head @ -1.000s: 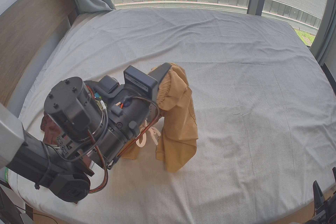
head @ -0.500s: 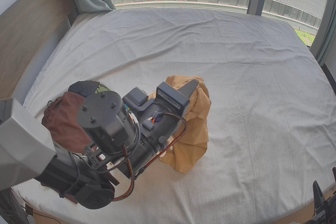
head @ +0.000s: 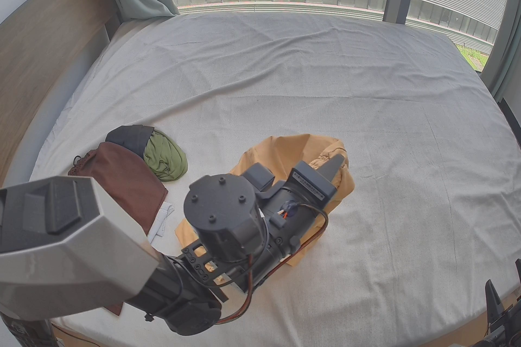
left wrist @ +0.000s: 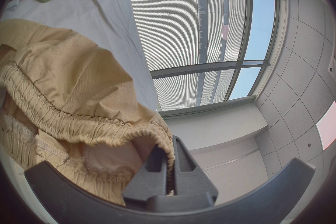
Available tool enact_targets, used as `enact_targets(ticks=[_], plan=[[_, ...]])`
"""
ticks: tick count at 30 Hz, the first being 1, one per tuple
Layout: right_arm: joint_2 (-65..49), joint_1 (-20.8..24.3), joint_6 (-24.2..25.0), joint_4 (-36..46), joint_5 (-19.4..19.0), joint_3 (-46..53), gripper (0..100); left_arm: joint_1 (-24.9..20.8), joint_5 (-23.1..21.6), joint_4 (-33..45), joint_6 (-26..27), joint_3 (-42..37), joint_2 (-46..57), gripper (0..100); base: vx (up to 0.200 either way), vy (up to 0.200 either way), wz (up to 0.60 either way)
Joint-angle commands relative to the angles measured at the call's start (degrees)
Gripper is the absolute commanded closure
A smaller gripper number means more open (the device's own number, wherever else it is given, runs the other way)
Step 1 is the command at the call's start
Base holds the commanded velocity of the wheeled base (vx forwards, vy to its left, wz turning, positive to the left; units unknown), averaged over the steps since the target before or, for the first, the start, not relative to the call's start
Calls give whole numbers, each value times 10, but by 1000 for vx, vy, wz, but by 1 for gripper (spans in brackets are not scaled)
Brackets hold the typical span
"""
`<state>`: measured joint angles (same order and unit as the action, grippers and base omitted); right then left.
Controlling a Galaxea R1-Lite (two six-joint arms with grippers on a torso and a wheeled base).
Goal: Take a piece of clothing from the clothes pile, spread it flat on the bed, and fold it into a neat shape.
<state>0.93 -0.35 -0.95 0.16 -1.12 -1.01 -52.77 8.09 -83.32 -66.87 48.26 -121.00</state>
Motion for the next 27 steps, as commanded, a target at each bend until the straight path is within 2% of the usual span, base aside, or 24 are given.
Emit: enact_targets(ticks=[1,11,17,26,27], plan=[[-9,0,0,0,0,10,0,-12,0,0,0,25,-36,100,0,0,0],[-9,0,-1,0,0,10,0,-43,-10,32,-1,60,-49,100,0,0,0],[-9,0,-1,0,0,10,0,-88,-22,34,-1,88,-42,100,0,0,0],[-9,0,-2,0,0,10,0,-121,-23,54,-1,160,-11,100,0,0,0],[-9,0,-2,0,0,10,0,-126,-23,84,-1,187,13,100,0,0,0]])
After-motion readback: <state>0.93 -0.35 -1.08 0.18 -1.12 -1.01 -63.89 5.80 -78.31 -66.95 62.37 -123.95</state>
